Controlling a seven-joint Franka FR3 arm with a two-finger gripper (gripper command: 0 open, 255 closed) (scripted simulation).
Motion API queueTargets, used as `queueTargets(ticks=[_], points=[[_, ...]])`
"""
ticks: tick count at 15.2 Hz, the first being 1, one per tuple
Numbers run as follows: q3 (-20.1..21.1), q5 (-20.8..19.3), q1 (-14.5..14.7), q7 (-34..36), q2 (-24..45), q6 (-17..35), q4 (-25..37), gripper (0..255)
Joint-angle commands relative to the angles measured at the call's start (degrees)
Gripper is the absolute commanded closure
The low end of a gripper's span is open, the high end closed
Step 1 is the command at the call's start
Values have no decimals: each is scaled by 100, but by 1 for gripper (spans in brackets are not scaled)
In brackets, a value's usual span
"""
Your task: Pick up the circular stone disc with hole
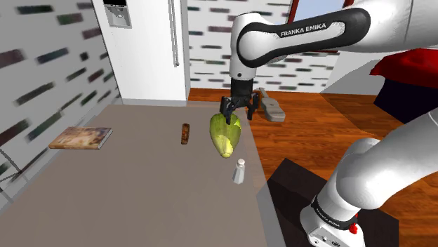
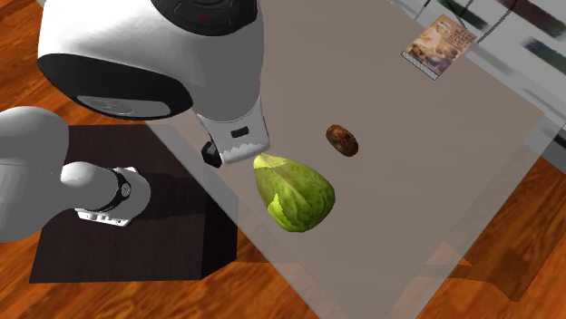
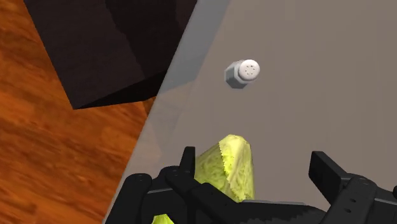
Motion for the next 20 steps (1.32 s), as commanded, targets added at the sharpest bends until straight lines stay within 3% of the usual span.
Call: queueTargets(ticks=[1, 11, 20], points=[[89, 60, -7, 258, 388, 275, 162, 0], [313, 55, -1, 1436, 2503, 1236, 1544, 0], [217, -90, 130, 2376, 4464, 1527, 3424, 0]])
